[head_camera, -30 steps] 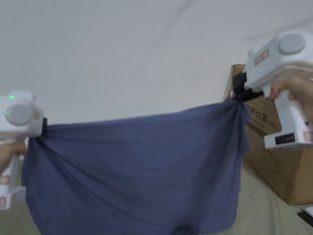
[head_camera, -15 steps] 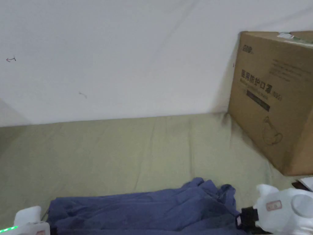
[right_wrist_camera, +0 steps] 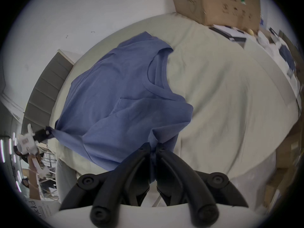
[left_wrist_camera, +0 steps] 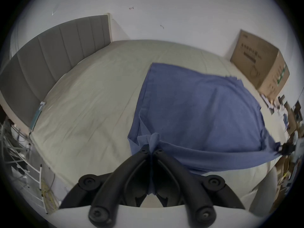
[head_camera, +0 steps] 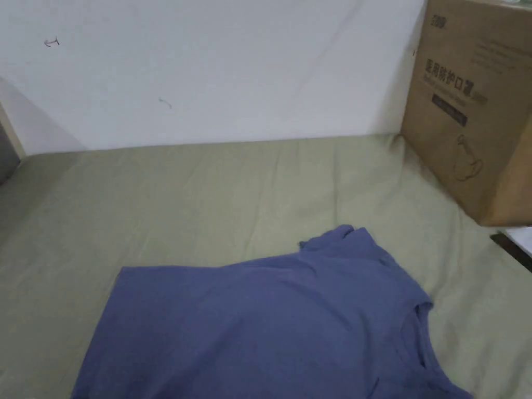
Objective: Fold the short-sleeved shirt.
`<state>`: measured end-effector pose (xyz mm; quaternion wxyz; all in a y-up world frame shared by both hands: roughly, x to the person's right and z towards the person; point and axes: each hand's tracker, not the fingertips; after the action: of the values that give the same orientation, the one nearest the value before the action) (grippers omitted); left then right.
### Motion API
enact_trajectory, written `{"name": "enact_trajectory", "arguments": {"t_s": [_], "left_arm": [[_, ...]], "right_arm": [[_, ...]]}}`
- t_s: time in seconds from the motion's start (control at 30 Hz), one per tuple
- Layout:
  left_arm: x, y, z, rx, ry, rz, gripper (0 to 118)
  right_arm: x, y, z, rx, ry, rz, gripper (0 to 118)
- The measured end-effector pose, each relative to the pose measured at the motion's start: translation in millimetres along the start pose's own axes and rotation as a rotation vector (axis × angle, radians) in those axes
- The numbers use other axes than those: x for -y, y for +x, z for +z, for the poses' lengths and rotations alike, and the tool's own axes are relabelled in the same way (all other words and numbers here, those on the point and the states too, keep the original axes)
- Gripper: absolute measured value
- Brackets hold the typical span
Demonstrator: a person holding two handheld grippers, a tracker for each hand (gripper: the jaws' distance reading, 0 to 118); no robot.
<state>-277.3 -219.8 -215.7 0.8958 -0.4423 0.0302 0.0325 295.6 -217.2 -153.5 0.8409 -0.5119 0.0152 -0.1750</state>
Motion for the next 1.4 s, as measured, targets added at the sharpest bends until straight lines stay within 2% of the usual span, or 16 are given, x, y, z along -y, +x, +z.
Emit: {"name": "enact_trajectory", "arguments": {"t_s": [0.2,0.23,0.27,0.33,0.37,0.43,0.53,0.6,0.63,0.7,0.73,1.1,1.13,1.17,1.27,1.4], "left_arm": [[33,-14,8,0.012,-0.055,0.031,4],[36,-14,6,0.012,-0.052,0.036,17],[37,-13,4,-0.028,-0.084,0.017,47],[43,-17,8,-0.052,-0.073,0.002,85],[39,-15,14,-0.035,-0.065,0.003,89],[36,-23,26,0.022,-0.024,0.062,89],[18,-28,43,0.056,0.006,0.131,89],[5,-31,52,0.084,0.054,0.159,84],[-5,-26,56,0.106,0.076,0.159,75],[-20,-23,51,0.133,0.098,0.146,19],[-29,-19,44,0.13,0.087,0.134,2],[-142,25,-64,0.15,-0.022,0.081,0],[-157,27,-79,0.129,-0.035,0.084,1],[-171,26,-93,0.119,-0.036,0.095,22],[-206,26,-139,0.138,-0.08,0.116,107],[-236,26,-192,0.074,-0.14,0.114,107]], "right_arm": [[25,0,16,0.012,0.045,0.015,5],[23,0,15,0.007,0.049,0.007,5],[21,0,12,0.009,0.042,0.001,10],[17,-8,12,0.039,0.036,0.021,44],[15,-12,12,0.072,0.039,0.057,84],[11,-19,14,0.099,0.04,0.122,109],[0,-33,30,0.103,0.095,0.198,100],[-10,-43,36,0.072,0.118,0.215,76],[-15,-48,39,0.046,0.141,0.207,55],[-24,-56,38,0.014,0.176,0.188,9],[-30,-60,34,0.007,0.191,0.166,4],[-101,-86,-27,-0.064,0.164,0.131,0],[-110,-88,-34,-0.059,0.159,0.139,0],[-118,-90,-40,-0.046,0.154,0.153,0],[-137,-94,-57,-0.021,0.156,0.166,0],[-151,-93,-75,-0.02,0.142,0.178,0]]}}
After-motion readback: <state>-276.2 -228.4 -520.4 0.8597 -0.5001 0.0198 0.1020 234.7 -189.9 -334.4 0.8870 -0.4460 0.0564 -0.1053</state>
